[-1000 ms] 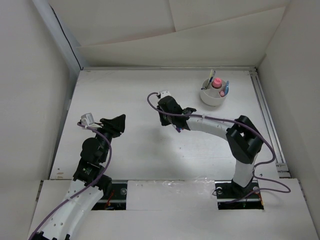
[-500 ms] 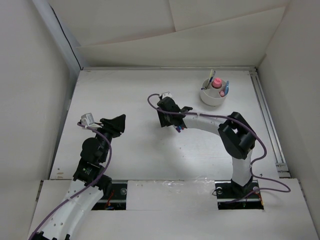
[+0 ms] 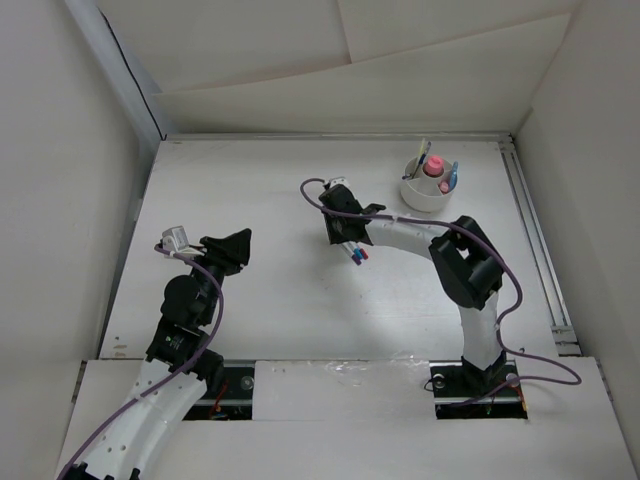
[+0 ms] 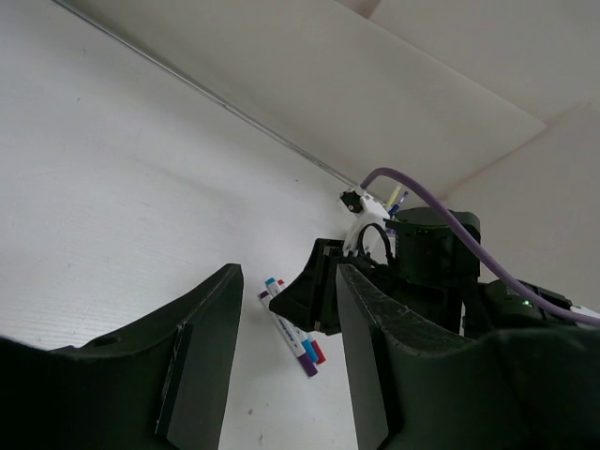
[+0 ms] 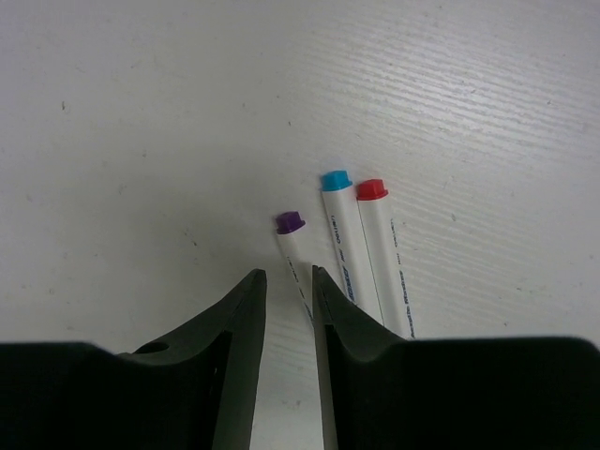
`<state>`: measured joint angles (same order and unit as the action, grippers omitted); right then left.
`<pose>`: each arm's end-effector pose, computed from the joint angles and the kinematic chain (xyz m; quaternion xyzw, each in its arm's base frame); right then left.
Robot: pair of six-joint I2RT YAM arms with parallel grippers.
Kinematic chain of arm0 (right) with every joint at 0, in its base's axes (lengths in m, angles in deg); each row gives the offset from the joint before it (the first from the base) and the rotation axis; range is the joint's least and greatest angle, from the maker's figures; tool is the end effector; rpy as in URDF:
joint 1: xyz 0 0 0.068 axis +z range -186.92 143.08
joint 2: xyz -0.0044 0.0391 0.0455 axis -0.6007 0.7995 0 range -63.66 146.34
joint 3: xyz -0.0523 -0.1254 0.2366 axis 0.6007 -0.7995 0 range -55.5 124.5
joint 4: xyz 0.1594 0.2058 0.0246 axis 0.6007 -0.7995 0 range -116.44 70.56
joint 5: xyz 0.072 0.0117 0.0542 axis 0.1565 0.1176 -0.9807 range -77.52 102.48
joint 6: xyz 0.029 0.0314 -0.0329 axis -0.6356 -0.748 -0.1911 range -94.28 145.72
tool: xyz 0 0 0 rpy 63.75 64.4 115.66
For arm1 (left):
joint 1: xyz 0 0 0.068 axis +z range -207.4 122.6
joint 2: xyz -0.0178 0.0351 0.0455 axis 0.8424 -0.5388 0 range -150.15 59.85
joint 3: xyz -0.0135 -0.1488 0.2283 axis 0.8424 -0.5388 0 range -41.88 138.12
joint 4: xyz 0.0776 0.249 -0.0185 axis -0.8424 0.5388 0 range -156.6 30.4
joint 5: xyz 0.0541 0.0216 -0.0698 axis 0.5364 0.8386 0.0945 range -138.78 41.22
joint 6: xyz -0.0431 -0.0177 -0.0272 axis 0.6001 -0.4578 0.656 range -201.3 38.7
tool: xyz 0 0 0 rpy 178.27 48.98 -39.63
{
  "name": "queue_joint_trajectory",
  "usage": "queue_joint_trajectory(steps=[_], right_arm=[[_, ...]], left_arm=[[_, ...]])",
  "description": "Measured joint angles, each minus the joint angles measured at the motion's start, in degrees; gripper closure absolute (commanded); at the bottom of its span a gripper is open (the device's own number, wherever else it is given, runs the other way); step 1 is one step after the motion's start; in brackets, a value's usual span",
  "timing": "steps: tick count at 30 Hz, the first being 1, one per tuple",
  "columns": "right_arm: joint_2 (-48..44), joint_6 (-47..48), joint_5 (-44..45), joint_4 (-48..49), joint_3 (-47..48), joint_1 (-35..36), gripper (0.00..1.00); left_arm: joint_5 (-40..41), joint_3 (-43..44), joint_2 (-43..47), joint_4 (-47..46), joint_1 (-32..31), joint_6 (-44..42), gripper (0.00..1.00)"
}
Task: Sort the stationery into containers
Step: Pick up the pen from the center of the board.
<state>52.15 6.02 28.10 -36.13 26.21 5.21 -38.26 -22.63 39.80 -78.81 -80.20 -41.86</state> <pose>0.3327 0.2879 0.1796 -0.1367 0.9243 0.0610 0.3510 0.1174 -0.0423 0.2821 -0.1614 0.6138 -0.3486 0.6897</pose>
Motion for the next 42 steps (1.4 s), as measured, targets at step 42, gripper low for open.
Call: queue_joint_trajectory(steps=[42], right_arm=[[-0.9, 0.7, -7.2, -1.3, 3.6, -1.9, 1.00]], left_arm=[[0.0, 0.0, 0.0, 0.0, 0.0, 0.0, 0.59]])
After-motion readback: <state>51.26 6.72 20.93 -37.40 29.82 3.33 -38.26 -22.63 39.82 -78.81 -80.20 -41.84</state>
